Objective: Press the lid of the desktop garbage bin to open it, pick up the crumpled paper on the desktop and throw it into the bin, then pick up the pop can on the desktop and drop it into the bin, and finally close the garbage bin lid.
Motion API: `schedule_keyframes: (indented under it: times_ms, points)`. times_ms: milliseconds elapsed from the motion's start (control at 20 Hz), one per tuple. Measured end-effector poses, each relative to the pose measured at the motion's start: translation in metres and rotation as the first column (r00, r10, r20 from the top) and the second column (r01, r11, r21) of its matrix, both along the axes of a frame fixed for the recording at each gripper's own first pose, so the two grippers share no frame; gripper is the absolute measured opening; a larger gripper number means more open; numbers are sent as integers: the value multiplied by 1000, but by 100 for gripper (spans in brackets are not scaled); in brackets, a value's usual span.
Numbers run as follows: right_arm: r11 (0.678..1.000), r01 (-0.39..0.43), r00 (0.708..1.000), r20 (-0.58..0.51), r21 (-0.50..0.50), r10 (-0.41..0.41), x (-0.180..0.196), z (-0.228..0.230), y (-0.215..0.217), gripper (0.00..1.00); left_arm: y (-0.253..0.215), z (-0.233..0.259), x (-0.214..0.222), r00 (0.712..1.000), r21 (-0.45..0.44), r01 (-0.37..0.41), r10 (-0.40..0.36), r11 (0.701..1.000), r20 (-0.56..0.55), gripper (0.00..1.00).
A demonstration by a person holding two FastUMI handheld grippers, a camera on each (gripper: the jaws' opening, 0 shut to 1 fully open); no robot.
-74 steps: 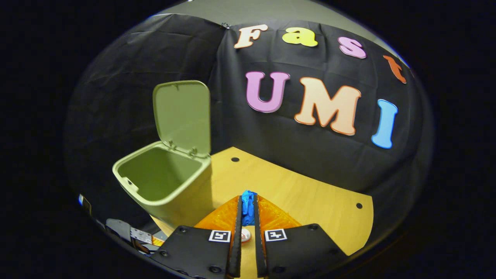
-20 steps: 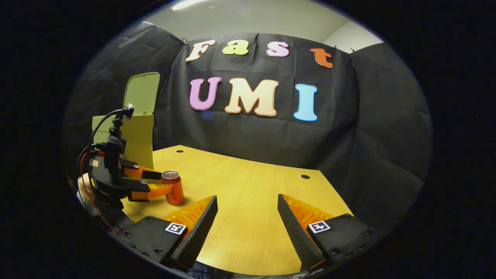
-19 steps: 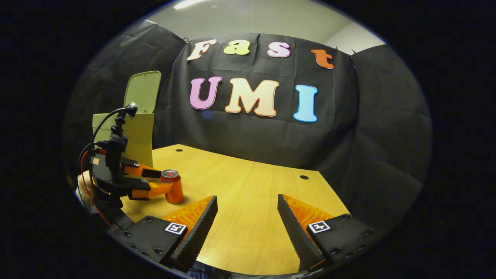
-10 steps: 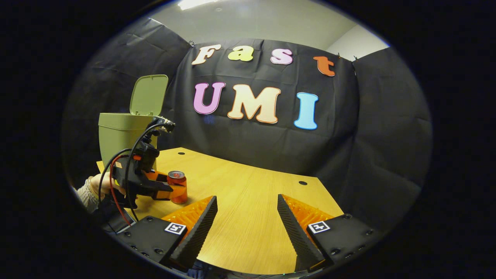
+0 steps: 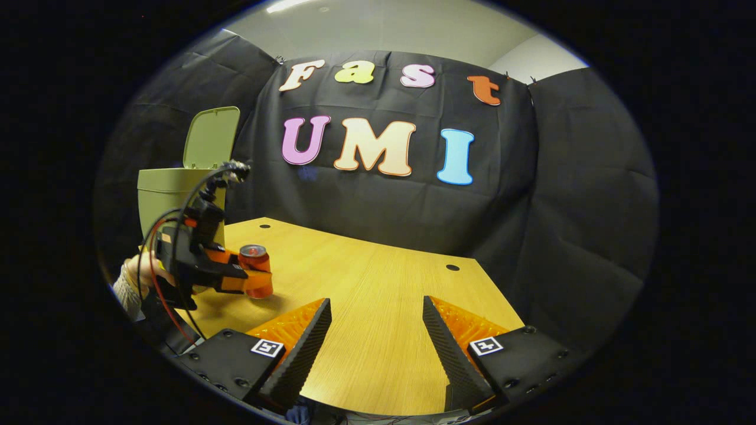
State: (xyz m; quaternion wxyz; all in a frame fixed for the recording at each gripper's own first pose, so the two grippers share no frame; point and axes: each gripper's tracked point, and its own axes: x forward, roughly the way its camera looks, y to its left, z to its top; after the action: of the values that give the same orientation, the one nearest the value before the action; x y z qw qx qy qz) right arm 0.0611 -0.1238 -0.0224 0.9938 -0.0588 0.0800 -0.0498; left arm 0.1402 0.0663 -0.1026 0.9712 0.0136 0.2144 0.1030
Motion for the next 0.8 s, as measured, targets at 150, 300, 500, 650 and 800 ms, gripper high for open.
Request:
schedule_keyframes:
  times_ms: [150, 300, 500, 650, 800]
  points:
    - [1000, 16, 1000, -16, 15, -15, -1, -6, -6, 98, -32, 45, -2, 994, -30, 77, -74, 997, 79, 78]
    - [999, 33, 999, -20, 25, -32, -5, -6, -16, 98, -56, 93, -7, 979, -32, 122, -115, 992, 166, 78]
    - [997, 30, 1000, 0, 73, -30, -10, -2, -22, 98, -75, 153, -15, 959, 2, 152, -148, 988, 241, 78]
    - [997, 49, 999, -6, 62, -49, -11, -5, -28, 98, -78, 194, -27, 946, 14, 154, -151, 988, 288, 78]
    - [997, 40, 999, -13, 63, -39, -14, -6, -27, 100, -64, 238, -43, 933, 53, 115, -126, 992, 338, 78]
